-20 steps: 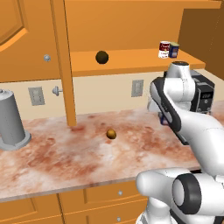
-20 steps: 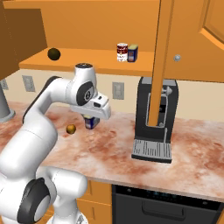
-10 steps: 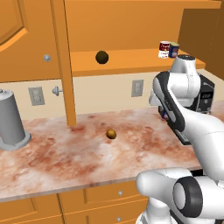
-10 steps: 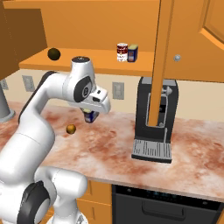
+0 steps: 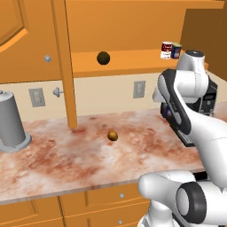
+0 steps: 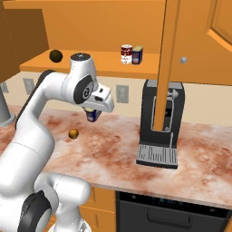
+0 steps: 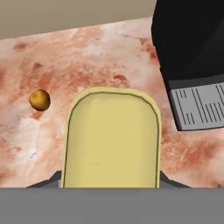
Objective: Pick the cans from the counter and place them in their designated side in the cabinet.
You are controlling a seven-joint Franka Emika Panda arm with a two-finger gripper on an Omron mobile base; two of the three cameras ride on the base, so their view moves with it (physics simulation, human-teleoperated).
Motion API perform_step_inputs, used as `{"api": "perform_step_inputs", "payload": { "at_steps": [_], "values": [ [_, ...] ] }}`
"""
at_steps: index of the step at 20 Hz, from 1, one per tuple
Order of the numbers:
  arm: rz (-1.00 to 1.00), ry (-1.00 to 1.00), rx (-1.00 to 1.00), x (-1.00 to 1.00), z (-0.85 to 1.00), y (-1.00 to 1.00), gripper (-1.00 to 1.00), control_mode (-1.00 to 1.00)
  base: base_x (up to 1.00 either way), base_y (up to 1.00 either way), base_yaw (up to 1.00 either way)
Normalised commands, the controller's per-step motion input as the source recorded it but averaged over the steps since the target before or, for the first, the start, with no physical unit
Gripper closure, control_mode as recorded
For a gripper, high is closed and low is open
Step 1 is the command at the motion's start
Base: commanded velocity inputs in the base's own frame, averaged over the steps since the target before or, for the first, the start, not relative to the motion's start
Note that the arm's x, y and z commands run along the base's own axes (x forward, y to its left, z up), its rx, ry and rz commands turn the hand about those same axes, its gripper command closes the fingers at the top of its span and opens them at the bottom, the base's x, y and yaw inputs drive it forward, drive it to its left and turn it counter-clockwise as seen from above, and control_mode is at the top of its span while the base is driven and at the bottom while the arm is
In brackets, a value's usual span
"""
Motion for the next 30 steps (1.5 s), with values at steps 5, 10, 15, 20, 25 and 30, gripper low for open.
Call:
{"api": "perform_step_inputs", "payload": {
  "at_steps": [5,10,15,20,25,30],
  "values": [
    [0.01,-0.07,0.0,-0.01,0.25,0.0,1.0,-1.0,0.0,0.0,0.0],
    [0.01,-0.12,-0.01,-0.02,0.18,0.0,1.0,-1.0,0.0,0.0,0.0],
    [0.0,-0.1,-0.01,0.05,0.14,0.0,1.0,-1.0,0.0,0.0,0.0],
    [0.0,-0.1,-0.01,0.08,0.14,0.0,1.0,-1.0,0.0,0.0,0.0],
    [0.0,-0.13,-0.02,0.03,0.16,-0.01,1.0,-1.0,0.0,0.0,0.0],
    [0.0,-0.12,-0.01,0.05,0.14,-0.03,1.0,-1.0,0.0,0.0,0.0]
  ]
}}
